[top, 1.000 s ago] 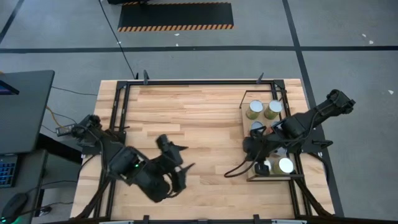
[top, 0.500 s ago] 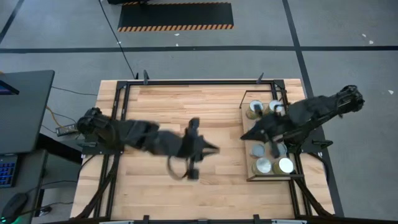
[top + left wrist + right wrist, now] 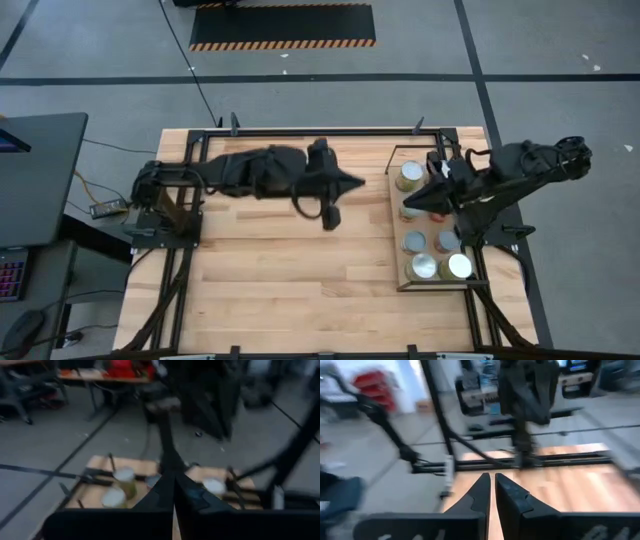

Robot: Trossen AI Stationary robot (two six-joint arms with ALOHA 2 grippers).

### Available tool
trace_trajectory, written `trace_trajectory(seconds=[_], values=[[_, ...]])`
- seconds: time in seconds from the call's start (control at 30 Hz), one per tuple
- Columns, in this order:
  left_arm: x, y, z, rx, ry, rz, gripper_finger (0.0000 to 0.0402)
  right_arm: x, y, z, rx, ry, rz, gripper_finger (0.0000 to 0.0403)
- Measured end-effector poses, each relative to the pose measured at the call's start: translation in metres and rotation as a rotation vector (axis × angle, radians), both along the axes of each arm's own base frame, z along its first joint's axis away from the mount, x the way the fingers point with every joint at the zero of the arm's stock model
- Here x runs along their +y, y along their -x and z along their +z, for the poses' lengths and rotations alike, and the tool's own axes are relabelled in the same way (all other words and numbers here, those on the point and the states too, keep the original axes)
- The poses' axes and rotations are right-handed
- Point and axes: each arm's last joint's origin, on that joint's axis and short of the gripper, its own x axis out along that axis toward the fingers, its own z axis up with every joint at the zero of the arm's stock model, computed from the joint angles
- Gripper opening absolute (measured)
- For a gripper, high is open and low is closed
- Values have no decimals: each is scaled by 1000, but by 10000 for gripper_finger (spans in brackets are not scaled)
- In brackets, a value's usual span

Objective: Pick and place cans onto a shelf
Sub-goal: Return to Home Position

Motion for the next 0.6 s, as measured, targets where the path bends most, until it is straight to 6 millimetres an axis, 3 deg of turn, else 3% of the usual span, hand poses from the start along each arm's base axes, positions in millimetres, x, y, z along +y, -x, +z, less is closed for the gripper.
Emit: trace_trajectory(seconds=[0.2, 0.37, 0.43, 0.6], values=[[18, -4, 5, -89, -24, 65, 4, -9, -13, -11, 34, 115, -248, 33], [28, -8, -43, -90, 46, 99, 9, -17, -23, -23, 27, 146, -150, 32], [33, 2, -57, -143, 97, 136, 8, -21, -25, -30, 29, 162, -121, 32], [39, 53, -76, -193, 123, 282, 4, -32, -18, -34, 14, 213, -141, 32]])
